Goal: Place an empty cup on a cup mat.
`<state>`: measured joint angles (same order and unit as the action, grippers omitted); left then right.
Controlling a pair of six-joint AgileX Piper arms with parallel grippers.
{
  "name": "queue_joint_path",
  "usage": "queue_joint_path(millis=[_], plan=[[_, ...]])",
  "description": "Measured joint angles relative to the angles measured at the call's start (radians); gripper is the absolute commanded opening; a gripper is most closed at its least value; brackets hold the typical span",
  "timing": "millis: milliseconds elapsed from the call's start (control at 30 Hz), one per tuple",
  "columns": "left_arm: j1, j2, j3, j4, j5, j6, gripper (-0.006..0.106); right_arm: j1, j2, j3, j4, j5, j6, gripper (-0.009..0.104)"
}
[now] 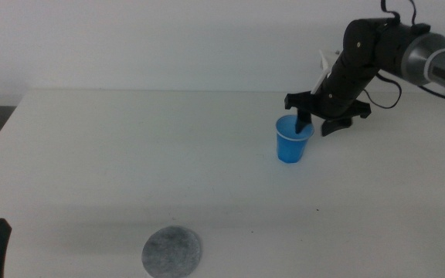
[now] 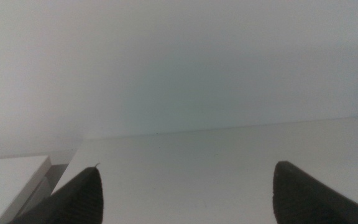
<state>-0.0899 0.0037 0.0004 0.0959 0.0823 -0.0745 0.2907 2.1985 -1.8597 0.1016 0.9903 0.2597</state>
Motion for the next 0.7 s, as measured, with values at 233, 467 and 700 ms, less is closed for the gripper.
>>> queue_joint_path(millis=[233, 467, 700], plan=[[0.000, 0.000, 0.000, 0.000, 0.000, 0.000, 0.094, 0.017, 0.006, -0.002, 0.007, -0.010, -0.018, -0.002], [0.000, 0.000, 0.000, 0.000, 0.000, 0.000, 0.094, 0.186, -0.132, -0.008, -0.047, 0.078, -0.025, -0.002], [0.000, 0.000, 0.000, 0.000, 0.000, 0.000, 0.094, 0.450, -0.167, 0.032, -0.052, 0.126, -0.025, -0.002]])
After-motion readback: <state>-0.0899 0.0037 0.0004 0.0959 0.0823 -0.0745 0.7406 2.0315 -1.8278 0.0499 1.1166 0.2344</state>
